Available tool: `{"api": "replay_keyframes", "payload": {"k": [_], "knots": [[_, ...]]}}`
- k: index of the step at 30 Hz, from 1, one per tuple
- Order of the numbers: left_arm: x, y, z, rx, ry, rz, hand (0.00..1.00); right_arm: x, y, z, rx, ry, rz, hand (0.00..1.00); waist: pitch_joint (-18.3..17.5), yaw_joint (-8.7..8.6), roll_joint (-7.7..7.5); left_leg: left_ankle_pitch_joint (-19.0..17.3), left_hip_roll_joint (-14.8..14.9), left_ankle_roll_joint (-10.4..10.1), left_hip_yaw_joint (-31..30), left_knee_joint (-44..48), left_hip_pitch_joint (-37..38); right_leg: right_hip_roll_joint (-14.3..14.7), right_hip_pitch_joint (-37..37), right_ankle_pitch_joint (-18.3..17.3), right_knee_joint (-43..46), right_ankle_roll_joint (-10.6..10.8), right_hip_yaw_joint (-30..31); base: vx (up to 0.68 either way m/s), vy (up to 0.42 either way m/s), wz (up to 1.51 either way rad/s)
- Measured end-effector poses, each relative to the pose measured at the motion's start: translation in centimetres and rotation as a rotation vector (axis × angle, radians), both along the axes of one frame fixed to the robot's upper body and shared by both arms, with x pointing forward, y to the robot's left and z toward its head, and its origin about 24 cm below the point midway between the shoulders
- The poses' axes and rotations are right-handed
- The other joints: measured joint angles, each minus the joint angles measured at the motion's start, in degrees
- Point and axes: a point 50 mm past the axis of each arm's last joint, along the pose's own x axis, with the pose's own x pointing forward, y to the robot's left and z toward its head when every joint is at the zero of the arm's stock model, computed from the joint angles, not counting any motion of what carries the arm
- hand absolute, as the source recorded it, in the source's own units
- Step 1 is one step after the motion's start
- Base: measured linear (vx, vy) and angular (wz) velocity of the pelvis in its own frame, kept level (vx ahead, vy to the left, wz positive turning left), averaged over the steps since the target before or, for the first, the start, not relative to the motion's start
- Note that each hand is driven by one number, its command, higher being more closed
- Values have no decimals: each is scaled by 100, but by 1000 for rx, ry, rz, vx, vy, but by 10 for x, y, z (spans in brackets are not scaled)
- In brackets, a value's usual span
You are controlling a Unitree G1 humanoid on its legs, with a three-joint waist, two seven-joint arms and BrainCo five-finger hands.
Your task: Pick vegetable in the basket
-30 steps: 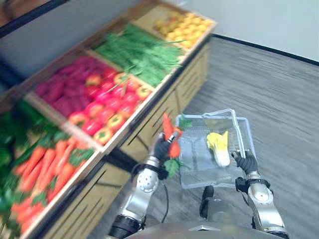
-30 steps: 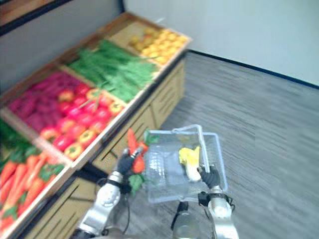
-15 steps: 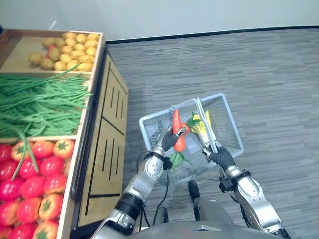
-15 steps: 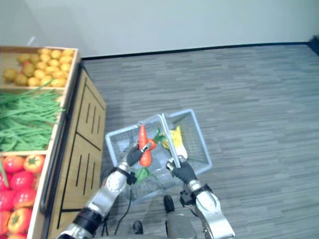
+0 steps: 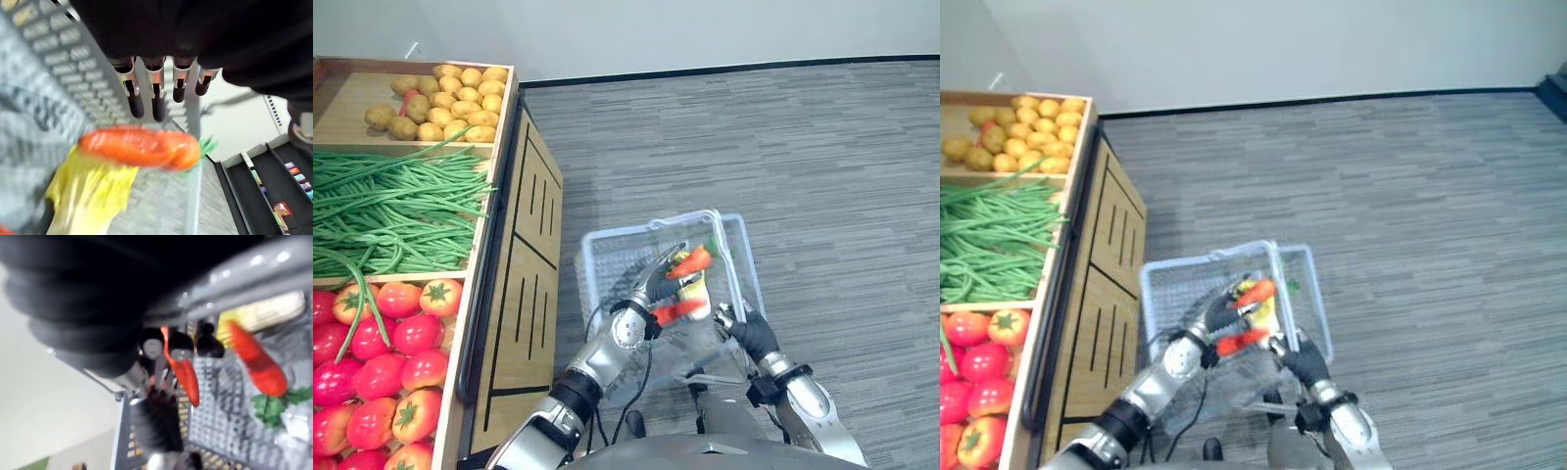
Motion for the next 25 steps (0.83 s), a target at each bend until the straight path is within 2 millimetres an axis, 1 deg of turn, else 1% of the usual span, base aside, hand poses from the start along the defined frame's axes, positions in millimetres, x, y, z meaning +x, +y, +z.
{"api": "replay_keyframes", "payload": {"k": [1, 2, 4, 6, 7, 8, 9, 10, 11, 12, 13, 15, 16, 17, 18, 19, 21, 22, 23, 24, 25], "knots": [[-3, 4, 4, -19, -9, -7, 0, -6, -11, -4, -1, 29, -65, 100, -39, 1, 16, -3, 4, -4, -9, 0, -23, 1, -17, -26, 0, 27, -15, 11, -9, 7], [-7, 16, 13, -43, -26, -21, 0, -18, -32, -11, -8, 75, -190, 100, -79, -3, 51, -7, 9, -13, -18, -3, -36, 1, -31, -35, 0, 32, -37, 20, -9, 6], [-13, 33, 26, -92, -30, -55, 0, -36, -64, -18, -42, 131, -366, 100, -136, -3, 128, -6, 12, -11, -32, -10, -37, 0, -28, -38, 0, 35, -66, 22, -5, 5], [-16, 42, 36, -174, -12, -84, 0, -46, -83, -21, -72, 163, -473, 100, -183, -6, 187, -4, 8, -8, -59, -13, -29, -16, -6, -13, -2, 47, -106, 20, 11, 9], [-19, 47, 43, -238, -4, -90, 0, -50, -90, -25, -80, 184, -523, 100, -222, -15, 200, -4, 4, -8, -78, -16, -28, -24, 1, -6, -3, 48, -131, 19, 18, 10], [-20, 48, 46, -278, 2, -97, 0, -54, -92, -28, -81, 203, -547, 100, -251, -12, 199, -4, 4, -8, -83, -20, -29, -25, 1, -5, -5, 49, -136, 28, 19, 10], [-23, 52, 50, -392, 33, -107, 0, -57, -97, -35, -74, 233, -606, 100, -329, -7, 188, -1, 6, -8, -117, -34, -28, -26, 6, -6, -5, 49, -172, 28, 13, 6], [-23, 52, 50, -404, 38, -109, 0, -57, -97, -36, -74, 236, -611, 100, -339, -5, 194, -1, 6, -8, -121, -35, -28, -26, 8, -6, -5, 49, -175, 33, 12, 9], [-24, 59, 48, -527, 100, -98, 0, -62, -102, -41, -91, 273, -651, 100, -389, 7, 171, 4, 8, -10, -146, -44, -26, -29, 15, -8, -7, 48, -201, 19, 6, 6], [-24, 62, 47, -565, 116, -81, 0, -64, -104, -43, -92, 283, -665, 100, -411, 19, 188, 6, 8, -8, -152, -48, -26, -30, 17, -8, -7, 48, -209, 14, 5, 9], [-23, 71, 42, -624, 137, -22, 0, -70, -106, -47, -90, 309, -697, 100, -418, 21, 154, 21, 8, -11, -164, -71, -24, -35, 18, -8, -7, 48, -233, 3, -1, 11], [-17, 90, 23, -659, 175, 133, 0, -75, -107, -54, -78, 342, -745, 100, -447, 6, 149, 29, 23, -10, -213, -89, 22, -34, 74, -16, -40, 58, -299, -7, -7, 11], [-13, 107, 1, -649, 222, 274, 0, -83, -106, -60, -67, 378, -778, 100, -440, 1, 89, 23, 42, -21, -221, -93, 64, -19, 122, -30, -42, 57, -319, -11, -17, 5], [-14, 123, -24, -621, 284, 419, 0, -87, -104, -65, -50, 401, -794, 100, -498, 0, 114, 17, 59, -30, -224, -92, 69, -7, 131, -34, -42, 53, -325, 0, 0, 0], [-16, 131, -39, -590, 325, 503, 0, -89, -102, -68, -43, 414, -800, 100, -495, -1, 96, 12, 64, -39, -223, -94, 73, -3, 136, -37, -42, 55, -328, 0, 0, 0], [-30, 150, -79, -413, 459, 708, 0, -95, -98, -72, -26, 438, -828, 100, -493, -2, 91, 2, 79, -55, -217, -95, 76, 9, 139, -44, -42, 49, -330, 0, 0, 0], [-46, 161, -104, -291, 560, 806, 0, -97, -95, -74, -25, 457, -829, 100, -489, -4, 86, -10, 96, -77, -203, -100, 96, 25, 148, -56, -42, 46, -330, -8, -15, -4], [-61, 169, -121, -215, 632, 866, 0, -98, -93, -75, -21, 467, -832, 100, -488, -3, 87, -11, 113, -94, -189, -109, 151, 42, 181, -70, -42, 37, -329, 9, -19, -6], [-86, 181, -142, -128, 740, 956, 0, -99, -92, -76, -26, 483, -836, 100, -488, -3, 83, -37, 148, -143, -171, -153, 201, 77, 230, -97, -43, 19, -328, 9, -25, -9], [-110, 192, -157, -77, 838, 1044, 0, -100, -90, -77, -38, 497, -834, 100, -490, 4, 77, -51, 184, -167, -143, -181, 261, 114, 264, -134, -43, -32, -326, 15, -23, -8], [-127, 199, -165, -56, 896, 1105, 0, -101, -88, -78, -36, 501, -838, 100, -490, 10, 77, -67, 209, -193, -133, -182, 270, 140, 284, -149, -43, -54, -326, 10, -15, -6]]}}
